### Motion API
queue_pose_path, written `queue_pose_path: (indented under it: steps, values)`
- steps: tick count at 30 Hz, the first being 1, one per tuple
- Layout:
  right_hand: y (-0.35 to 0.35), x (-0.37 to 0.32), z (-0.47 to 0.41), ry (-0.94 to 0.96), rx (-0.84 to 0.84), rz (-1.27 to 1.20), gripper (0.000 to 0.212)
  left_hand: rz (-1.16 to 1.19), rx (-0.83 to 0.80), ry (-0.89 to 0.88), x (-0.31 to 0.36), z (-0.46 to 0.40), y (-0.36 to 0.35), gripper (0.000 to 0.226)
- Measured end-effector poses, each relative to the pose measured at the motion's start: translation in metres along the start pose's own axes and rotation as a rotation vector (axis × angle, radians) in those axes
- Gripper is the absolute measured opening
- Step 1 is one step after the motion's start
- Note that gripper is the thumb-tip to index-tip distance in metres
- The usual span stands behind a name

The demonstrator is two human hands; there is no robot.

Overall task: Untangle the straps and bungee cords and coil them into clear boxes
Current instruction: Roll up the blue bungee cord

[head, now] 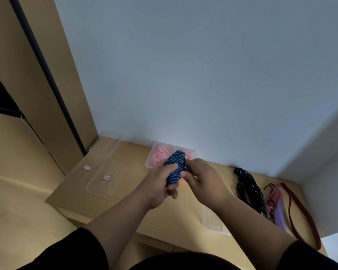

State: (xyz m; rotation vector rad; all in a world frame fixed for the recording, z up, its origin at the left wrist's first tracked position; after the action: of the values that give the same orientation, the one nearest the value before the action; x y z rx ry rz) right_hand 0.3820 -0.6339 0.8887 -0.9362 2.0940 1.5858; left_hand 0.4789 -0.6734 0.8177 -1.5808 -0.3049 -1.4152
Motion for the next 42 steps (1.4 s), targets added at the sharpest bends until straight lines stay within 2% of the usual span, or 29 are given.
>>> queue_pose_path:
  steps: [5, 11, 16, 21, 24, 28, 32, 34, 38, 40, 42]
  values:
    - [-0.013, 0.013, 0.009, -0.149, -0.049, -0.203, 0.029, -0.035, -0.01, 0.06, -0.002, -0.001, 0.002, 0.031]
    - [-0.015, 0.013, 0.012, -0.196, 0.017, -0.249, 0.013, 0.02, -0.065, 0.142, -0.01, 0.005, -0.001, 0.029]
    - [-0.016, 0.018, 0.013, -0.289, 0.068, -0.234, 0.021, 0.005, -0.087, 0.115, -0.001, 0.008, -0.011, 0.038]
    - [-0.01, 0.011, 0.02, -0.238, 0.127, -0.458, 0.024, -0.057, -0.112, 0.068, 0.001, 0.014, -0.018, 0.044]
    - [-0.005, 0.014, 0.024, -0.251, 0.172, -0.514, 0.025, -0.085, -0.033, 0.016, 0.001, 0.013, -0.018, 0.046]
    - [0.0, 0.017, 0.023, -0.271, 0.241, -0.401, 0.04, 0.113, 0.067, 0.003, -0.004, 0.015, -0.018, 0.048]
    - [0.003, 0.03, 0.03, -0.328, 0.35, -0.494, 0.028, 0.293, 0.119, 0.029, -0.006, 0.017, -0.014, 0.035]
    - [0.008, 0.042, 0.037, -0.381, 0.393, -0.519, 0.03, 0.333, 0.187, 0.034, -0.003, 0.017, -0.001, 0.024]
    - [0.013, 0.058, 0.047, -0.442, 0.379, -0.454, 0.029, 0.152, 0.26, 0.004, 0.003, 0.017, 0.024, 0.024]
    - [0.01, 0.055, 0.048, -0.431, 0.353, -0.416, 0.027, -0.013, 0.317, -0.02, 0.006, 0.017, 0.035, 0.012]
    - [0.006, 0.048, 0.047, -0.41, 0.312, -0.355, 0.025, -0.223, 0.355, -0.069, 0.015, 0.016, 0.041, 0.012]
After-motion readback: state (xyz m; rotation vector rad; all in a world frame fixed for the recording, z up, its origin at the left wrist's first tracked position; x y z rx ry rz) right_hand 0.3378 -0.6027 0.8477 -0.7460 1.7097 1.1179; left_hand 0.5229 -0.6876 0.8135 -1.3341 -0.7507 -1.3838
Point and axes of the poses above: each hand's wrist, its own z-axis away from the middle knuckle, its own y-axis out of the back of the hand, x = y × z, the point moved 10 cm from there along -z, towards the middle knuckle, and after that the axes turned 3 degrees about -x, right-handed, at the moved point
